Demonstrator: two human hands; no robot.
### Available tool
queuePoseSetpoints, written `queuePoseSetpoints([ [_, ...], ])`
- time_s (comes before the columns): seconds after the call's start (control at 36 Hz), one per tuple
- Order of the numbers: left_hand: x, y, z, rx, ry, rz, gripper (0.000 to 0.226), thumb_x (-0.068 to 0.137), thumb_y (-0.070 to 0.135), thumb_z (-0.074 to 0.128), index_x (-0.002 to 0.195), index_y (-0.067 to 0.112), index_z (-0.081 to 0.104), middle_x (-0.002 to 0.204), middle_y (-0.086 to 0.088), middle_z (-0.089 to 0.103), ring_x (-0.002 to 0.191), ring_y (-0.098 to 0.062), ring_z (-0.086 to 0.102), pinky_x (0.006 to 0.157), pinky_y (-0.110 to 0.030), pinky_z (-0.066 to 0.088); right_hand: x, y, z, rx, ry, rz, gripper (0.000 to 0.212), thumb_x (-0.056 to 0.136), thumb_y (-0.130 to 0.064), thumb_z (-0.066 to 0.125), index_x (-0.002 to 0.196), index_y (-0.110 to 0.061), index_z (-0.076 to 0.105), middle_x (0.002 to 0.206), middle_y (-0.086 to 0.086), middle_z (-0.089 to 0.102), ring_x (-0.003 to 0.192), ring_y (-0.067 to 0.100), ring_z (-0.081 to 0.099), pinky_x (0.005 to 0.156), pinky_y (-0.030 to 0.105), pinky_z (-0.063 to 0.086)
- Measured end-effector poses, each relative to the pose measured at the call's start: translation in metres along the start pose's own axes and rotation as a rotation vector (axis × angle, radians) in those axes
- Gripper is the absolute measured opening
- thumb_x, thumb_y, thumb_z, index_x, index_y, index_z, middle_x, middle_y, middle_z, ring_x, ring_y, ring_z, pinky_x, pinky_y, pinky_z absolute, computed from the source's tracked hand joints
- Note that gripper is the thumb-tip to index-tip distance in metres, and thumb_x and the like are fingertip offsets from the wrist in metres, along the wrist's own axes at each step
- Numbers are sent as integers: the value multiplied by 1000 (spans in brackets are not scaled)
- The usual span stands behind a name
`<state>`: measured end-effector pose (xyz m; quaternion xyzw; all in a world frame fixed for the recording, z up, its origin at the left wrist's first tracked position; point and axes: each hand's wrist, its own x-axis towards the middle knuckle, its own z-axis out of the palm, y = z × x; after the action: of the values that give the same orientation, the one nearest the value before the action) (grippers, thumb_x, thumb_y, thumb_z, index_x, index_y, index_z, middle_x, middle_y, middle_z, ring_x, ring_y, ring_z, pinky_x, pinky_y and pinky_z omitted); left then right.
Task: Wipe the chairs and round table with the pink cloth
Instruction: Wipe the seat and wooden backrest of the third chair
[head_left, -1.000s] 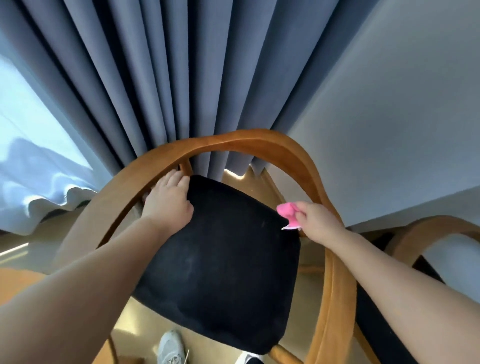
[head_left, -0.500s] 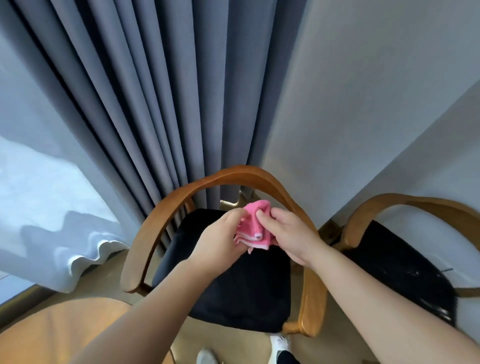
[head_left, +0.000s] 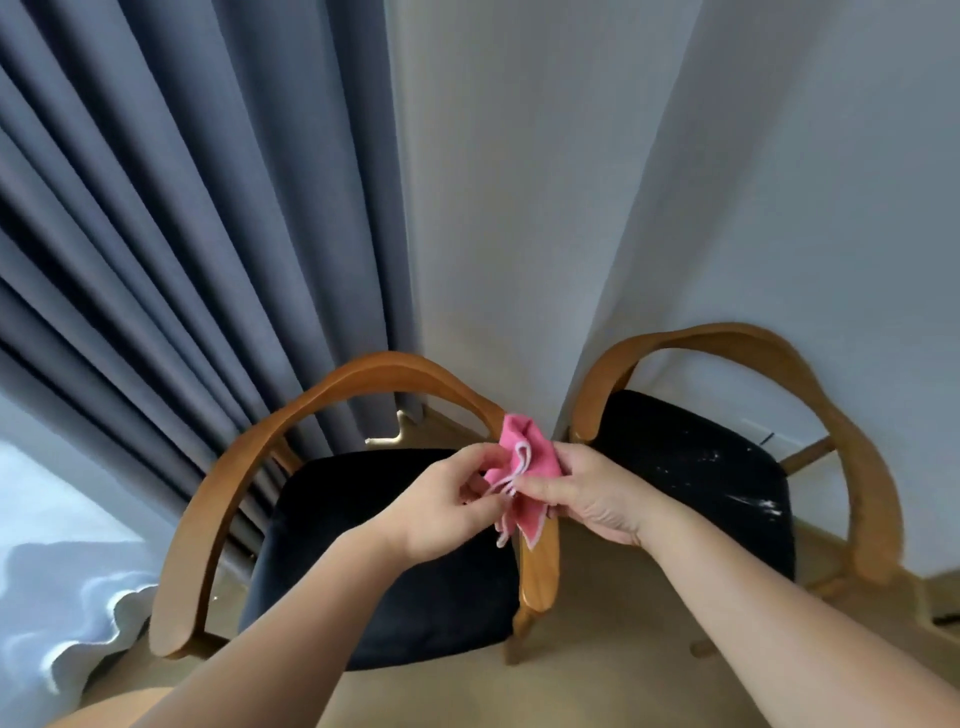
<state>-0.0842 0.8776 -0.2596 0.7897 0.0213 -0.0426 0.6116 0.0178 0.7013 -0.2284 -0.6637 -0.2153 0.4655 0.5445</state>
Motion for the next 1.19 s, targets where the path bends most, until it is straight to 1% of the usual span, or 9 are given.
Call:
queuePoseSetpoints([
  [0.14,25,20,60,57,95,-20,43,74,63,65,108,38,56,92,12,69,80,-7,67,65,-20,51,-45,21,-37,-63,65,-2,29,85,-18,72,113,-20,68,101,2,74,91,11,69,68,17,50],
  [0.22,43,31,108,163,195,-84,26,80,50,62,97,31,58,81,9,69,68,-3,66,56,-18,52,-74,41,-64,-84,112,41,25,81,-11,66,103,-23,70,89,-2,73,83,8,68,70,19,48],
  [0.31,60,39,158,194,213,-135,15,89,37,52,85,23,58,70,3,66,58,-6,62,52,-22,52,-104,62,-92,-96,133,72,25,78,-32,71,101,-25,70,94,-2,75,92,11,70,82,27,50],
  [0.44,76,41,218,274,215,-208,13,92,32,48,88,29,60,71,5,66,60,-5,63,52,-20,52,-146,107,-155,-247,385,181,12,75,-12,61,79,-22,67,69,-6,67,67,14,65,61,25,52],
  [0.64,94,40,257,409,182,-292,14,96,32,46,90,35,58,83,10,65,79,-5,61,72,-26,53,-175,143,-229,-435,442,278,34,72,-4,69,95,-28,71,90,-9,68,84,6,65,75,26,57],
  [0.78,118,33,264,437,145,-316,13,96,34,45,93,33,58,86,10,64,81,-7,61,75,-33,55,-165,153,-260,-544,415,291,19,78,-5,66,85,-22,72,81,0,68,68,15,63,58,28,50],
  [0.97,163,7,253,313,165,-351,9,96,39,46,96,35,54,86,9,65,77,-6,64,66,-29,58,-125,162,-296,-310,586,221,6,92,-20,62,92,-23,67,92,-5,67,87,11,63,77,30,54],
  [1.06,189,-3,249,249,157,-383,13,97,38,45,98,31,55,87,5,66,74,-7,66,61,-27,58,-102,160,-310,-217,665,215,8,96,-22,57,92,-27,63,95,-5,65,91,10,61,72,26,48],
  [1.19,227,-21,242,208,148,-467,27,97,40,42,95,17,56,84,-5,64,77,-21,64,68,-44,55,-59,161,-334,-261,617,315,19,95,-23,58,113,-30,55,117,-9,57,94,2,52,75,20,41],
])
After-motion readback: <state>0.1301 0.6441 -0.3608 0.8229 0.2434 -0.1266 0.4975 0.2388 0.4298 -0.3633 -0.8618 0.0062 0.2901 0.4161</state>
